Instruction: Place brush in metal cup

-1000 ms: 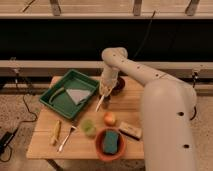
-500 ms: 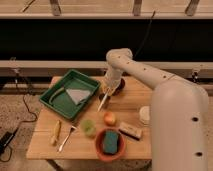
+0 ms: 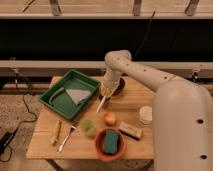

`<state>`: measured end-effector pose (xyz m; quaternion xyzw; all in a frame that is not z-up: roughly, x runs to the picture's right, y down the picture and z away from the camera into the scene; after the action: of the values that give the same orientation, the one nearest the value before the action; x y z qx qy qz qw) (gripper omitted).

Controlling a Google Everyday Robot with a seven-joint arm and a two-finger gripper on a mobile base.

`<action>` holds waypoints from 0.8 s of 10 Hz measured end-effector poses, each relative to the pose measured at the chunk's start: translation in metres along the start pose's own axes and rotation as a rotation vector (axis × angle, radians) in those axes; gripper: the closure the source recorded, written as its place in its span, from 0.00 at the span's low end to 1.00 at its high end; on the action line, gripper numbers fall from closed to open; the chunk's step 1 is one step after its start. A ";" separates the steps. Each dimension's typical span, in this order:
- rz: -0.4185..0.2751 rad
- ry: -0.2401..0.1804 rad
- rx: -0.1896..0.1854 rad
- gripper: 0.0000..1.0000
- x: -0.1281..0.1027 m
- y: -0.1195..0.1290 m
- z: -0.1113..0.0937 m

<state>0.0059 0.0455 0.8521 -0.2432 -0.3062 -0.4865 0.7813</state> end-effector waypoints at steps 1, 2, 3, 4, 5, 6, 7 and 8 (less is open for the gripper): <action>-0.004 -0.005 0.001 0.20 -0.004 -0.003 0.001; -0.009 -0.009 0.001 0.20 -0.007 -0.006 0.002; -0.012 -0.009 -0.005 0.20 -0.009 -0.008 0.004; -0.014 -0.010 -0.012 0.20 -0.009 -0.008 0.007; -0.014 -0.009 -0.016 0.20 -0.009 -0.008 0.009; -0.012 -0.007 -0.020 0.20 -0.008 -0.008 0.010; -0.008 -0.005 -0.020 0.20 -0.006 -0.007 0.010; -0.003 -0.004 -0.020 0.20 -0.004 -0.005 0.009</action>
<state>-0.0023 0.0520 0.8559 -0.2513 -0.3031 -0.4903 0.7776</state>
